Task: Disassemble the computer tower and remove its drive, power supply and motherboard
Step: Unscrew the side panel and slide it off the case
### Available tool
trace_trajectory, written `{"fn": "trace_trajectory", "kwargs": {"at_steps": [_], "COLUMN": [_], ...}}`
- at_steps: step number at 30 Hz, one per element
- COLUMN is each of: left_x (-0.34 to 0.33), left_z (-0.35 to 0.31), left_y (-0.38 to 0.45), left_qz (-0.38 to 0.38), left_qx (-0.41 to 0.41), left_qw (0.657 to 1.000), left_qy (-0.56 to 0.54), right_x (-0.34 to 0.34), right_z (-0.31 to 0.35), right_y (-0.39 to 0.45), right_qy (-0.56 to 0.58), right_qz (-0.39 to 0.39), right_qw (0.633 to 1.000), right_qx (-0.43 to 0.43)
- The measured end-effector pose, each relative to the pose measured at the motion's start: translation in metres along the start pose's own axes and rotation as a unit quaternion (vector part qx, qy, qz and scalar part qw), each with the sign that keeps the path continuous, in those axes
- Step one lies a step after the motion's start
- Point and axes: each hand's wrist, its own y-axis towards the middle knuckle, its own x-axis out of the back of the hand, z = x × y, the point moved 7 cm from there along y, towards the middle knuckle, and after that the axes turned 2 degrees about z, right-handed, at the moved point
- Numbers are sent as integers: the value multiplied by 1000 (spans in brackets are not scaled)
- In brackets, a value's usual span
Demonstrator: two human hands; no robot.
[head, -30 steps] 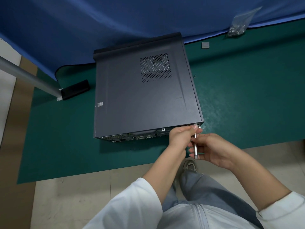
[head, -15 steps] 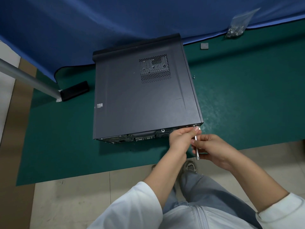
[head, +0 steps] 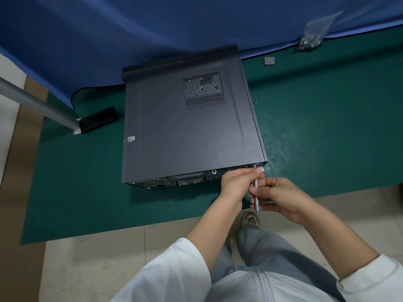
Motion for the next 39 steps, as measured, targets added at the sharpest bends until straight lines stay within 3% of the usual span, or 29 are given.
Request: {"fn": "trace_trajectory", "kwargs": {"at_steps": [7,12,19,24,32,39], "left_x": [-6,-5,0,-6,-5,-9], "left_z": [2,2,-3,4,4,4], "left_y": [-1,-1,1,2,7,8], "left_qz": [-1,26,26,-5,32,70], "left_qx": [14,16,11,36,41,34], "left_qw": [1000,999,999,995,997,996], "left_qy": [-9,-23,-34,-98,-65,-42], "right_x": [-4,0,1,4,9,-2], "right_z": [-4,-3,-2,2,11,13], "right_y": [-2,0,-3,-2,-2,0], "right_qy": [71,7,3,-59,-162,-238], "right_qz": [41,-7,-53,-74,-108,-64], "right_qw": [997,1000,999,995,980,966], "right_qx": [-15,-2,2,12,37,82]}}
